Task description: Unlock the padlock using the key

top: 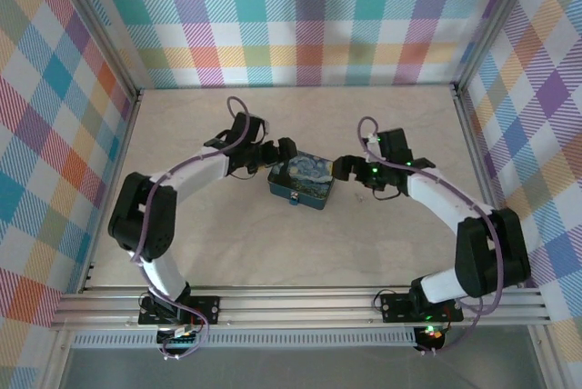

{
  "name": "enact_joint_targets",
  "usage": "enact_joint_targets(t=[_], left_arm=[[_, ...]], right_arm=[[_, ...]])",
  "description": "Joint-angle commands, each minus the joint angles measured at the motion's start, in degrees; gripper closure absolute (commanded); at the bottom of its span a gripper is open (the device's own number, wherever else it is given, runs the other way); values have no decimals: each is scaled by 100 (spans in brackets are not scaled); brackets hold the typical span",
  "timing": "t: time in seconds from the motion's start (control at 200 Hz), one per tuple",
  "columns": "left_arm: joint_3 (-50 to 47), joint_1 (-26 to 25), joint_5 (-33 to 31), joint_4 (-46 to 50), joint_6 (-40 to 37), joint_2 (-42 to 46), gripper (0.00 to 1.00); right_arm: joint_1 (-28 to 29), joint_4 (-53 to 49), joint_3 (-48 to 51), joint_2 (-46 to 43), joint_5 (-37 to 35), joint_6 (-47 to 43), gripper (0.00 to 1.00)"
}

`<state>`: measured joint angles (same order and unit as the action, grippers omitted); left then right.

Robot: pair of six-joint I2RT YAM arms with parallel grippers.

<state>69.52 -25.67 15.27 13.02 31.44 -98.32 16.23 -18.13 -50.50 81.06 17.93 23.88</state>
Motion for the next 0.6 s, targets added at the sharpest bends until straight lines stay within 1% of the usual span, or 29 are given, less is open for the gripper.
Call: enact_joint_targets(t=[0.0,0.17,0.225,0.305,0.355,0.485,0.51,0.595], left_arm=[[-198,55,-152,65,-225,687,1],[-850,-91,-254,-62,-117,1524,1],[-1066,-147,-322,-30,-98,1783,0],[-1332,-191,-449,72,-51,2135,0],[-1503,-193,-544,131,5,2335,0],[-1820,-186,-829,243,53,2732,0],[-1851,-193,-876,458,59,2776,0],[-1925,-190,-957,551,56,2892,0]], right_arm=[[-154,-754,122,-76,-542,-581,4],[-164,-1455,-222,290,-984,-1134,14],[-164,-1604,-365,440,-1092,-1284,20],[-163,-1866,-611,723,-1184,-1475,32],[-164,-1949,-706,860,-1187,-1541,37],[-155,-1940,-820,1151,-1090,-1608,42],[-156,-1940,-836,1201,-1098,-1613,43],[-155,-1949,-889,1359,-1141,-1636,46]])
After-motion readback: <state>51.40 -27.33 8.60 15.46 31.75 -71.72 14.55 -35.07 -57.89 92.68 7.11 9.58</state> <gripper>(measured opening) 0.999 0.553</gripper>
